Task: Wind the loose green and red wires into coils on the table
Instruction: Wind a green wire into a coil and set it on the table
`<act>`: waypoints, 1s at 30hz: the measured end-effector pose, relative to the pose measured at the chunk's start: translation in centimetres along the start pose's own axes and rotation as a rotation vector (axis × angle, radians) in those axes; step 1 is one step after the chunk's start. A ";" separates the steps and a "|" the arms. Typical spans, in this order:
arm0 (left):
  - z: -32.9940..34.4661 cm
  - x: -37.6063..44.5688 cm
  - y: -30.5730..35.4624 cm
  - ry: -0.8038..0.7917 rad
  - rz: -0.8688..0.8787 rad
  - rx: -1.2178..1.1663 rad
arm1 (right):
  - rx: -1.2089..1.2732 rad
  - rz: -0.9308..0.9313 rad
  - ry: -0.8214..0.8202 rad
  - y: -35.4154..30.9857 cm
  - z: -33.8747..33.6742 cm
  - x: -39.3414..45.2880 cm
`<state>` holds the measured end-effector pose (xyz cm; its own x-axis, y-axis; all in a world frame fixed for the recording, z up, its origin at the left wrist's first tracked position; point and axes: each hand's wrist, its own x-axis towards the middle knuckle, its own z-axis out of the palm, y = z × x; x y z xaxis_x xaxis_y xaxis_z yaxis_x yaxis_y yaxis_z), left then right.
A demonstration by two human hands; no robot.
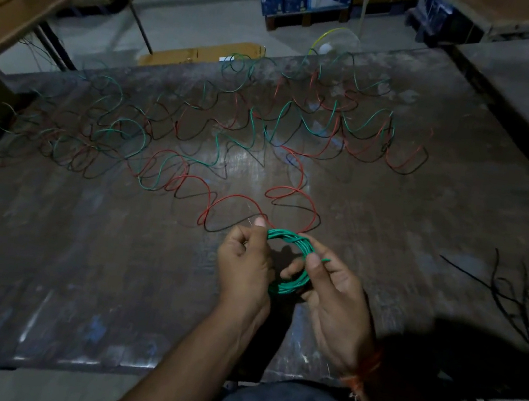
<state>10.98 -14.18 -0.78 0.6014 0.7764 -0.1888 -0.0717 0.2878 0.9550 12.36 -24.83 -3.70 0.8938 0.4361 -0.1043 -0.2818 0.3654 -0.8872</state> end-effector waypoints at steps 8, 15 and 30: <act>0.4 -0.8 0.6 -0.040 0.027 0.026 | 0.502 0.357 0.082 -0.8 0.4 0.3; 0.3 -1.0 -0.5 -0.077 -0.003 0.046 | 0.096 0.249 0.322 -0.9 1.3 0.6; 0.1 0.1 -0.7 -0.130 0.145 0.215 | -0.442 0.018 0.174 -1.4 0.0 0.2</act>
<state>11.14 -14.36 -1.49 0.6952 0.7182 -0.0295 -0.0024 0.0433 0.9991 12.95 -25.25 -2.52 0.9459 0.2812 -0.1620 -0.1563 -0.0427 -0.9868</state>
